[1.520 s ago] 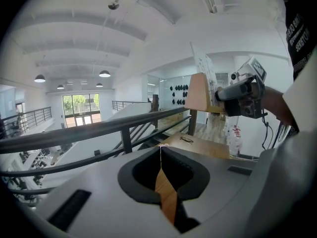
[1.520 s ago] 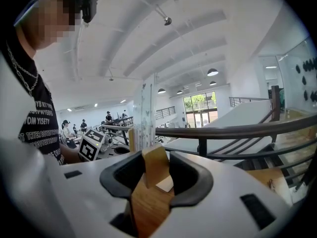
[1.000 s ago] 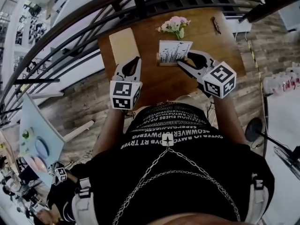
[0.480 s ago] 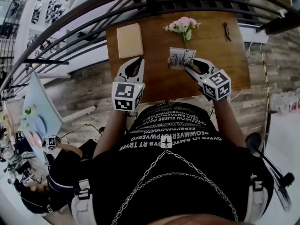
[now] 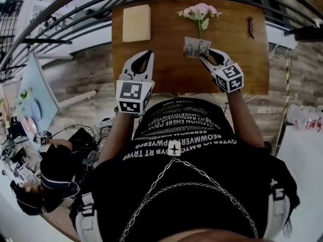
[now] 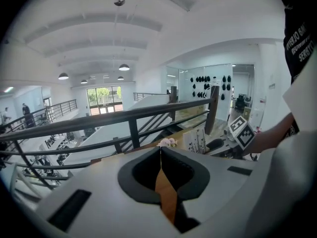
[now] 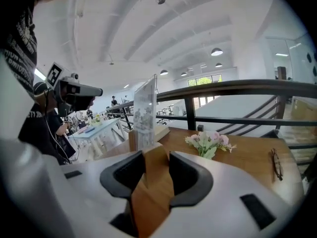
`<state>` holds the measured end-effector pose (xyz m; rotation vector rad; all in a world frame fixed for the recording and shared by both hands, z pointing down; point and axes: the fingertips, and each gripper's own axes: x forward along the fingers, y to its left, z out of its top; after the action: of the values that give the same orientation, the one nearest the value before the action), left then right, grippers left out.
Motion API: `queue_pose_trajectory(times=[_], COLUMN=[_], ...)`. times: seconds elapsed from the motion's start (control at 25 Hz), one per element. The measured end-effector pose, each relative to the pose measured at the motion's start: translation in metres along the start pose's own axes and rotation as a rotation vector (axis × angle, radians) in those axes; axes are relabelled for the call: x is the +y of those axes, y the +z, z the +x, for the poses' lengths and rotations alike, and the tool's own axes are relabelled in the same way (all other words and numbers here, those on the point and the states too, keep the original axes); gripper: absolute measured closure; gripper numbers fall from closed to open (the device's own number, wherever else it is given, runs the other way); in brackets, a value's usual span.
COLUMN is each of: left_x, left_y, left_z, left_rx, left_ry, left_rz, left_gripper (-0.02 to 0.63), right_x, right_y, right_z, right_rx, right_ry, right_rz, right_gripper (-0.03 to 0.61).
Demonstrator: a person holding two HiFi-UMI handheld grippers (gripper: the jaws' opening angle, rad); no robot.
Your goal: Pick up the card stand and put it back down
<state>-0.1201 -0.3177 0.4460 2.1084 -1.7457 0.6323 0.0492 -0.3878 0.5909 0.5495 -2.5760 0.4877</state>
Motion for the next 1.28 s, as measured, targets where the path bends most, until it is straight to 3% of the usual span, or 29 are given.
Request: queue_pose_trajectory(times=[0.72,1.28], left_x=[-0.02,-0.008], left_y=[-0.062,-0.07], left_z=[-0.017,-0.034], left_rx=[0.094,0.097], left_ry=[0.043,0.043], left_rz=[-0.074,-0.063], left_gripper=[0.584,0.584], right_x=[-0.003,0.004], right_y=[-0.124,-0.163], right_z=[0.073,0.095], right_rx=[0.125,0.199], right_ry=[0.082,0.093], right_rz=[-0.051,-0.073], right_gripper=[0.411,0.407])
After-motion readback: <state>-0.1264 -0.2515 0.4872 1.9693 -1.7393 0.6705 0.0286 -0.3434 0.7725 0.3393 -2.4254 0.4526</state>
